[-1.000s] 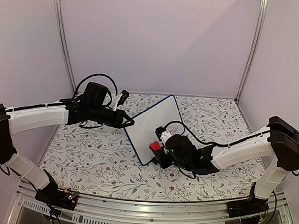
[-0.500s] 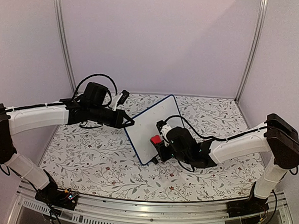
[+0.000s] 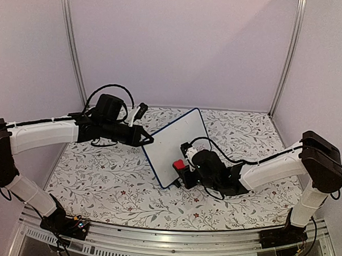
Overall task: Erase the whiteboard
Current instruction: Erase the whiteboard on the whiteboard stand.
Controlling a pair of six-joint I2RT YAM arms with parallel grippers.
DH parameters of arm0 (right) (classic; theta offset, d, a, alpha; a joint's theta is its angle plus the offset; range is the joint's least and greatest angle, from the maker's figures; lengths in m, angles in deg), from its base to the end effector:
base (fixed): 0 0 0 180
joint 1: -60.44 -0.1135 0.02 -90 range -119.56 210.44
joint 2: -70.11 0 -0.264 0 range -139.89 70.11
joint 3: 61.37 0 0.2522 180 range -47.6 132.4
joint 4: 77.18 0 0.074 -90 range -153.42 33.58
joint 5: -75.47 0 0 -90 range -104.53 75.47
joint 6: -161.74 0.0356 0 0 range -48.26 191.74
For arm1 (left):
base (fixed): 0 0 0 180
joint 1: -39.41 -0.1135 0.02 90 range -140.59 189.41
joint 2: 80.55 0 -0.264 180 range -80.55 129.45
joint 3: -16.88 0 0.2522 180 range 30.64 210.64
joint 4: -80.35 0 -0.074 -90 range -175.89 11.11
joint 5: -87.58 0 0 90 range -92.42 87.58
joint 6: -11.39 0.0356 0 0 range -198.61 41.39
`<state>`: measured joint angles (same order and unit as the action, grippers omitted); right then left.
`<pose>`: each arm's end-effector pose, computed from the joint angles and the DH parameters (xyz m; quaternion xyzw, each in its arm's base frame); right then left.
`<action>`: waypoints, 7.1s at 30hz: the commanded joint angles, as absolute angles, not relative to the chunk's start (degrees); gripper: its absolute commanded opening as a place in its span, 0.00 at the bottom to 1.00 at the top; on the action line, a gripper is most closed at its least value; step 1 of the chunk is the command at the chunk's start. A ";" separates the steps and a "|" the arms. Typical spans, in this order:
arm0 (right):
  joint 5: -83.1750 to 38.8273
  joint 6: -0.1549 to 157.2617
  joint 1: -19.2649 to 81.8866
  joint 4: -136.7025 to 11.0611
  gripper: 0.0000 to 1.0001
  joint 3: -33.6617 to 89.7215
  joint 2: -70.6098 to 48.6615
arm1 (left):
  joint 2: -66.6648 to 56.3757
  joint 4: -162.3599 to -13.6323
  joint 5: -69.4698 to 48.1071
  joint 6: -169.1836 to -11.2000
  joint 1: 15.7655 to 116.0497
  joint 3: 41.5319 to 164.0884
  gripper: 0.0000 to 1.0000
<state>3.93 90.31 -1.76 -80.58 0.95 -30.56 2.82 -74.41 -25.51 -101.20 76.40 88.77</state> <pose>0.1755 0.3088 0.1547 -0.2565 0.8402 0.1872 0.4396 0.2490 -0.2050 0.2617 0.1988 0.8576 -0.3735 0.2924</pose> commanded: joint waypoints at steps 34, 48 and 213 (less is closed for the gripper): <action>6.36 87.03 -0.85 -80.41 0.22 4.72 -30.31 | 2.31 -76.14 -26.66 -101.29 76.71 89.09 0.00; 3.64 92.18 -0.82 -81.77 0.22 -2.06 -33.59 | 1.65 -76.21 -26.68 -101.16 76.67 89.09 0.00; -10.01 94.73 9.63 -87.65 0.21 -7.46 -32.55 | 1.19 -76.20 -28.60 -101.08 76.70 89.26 0.00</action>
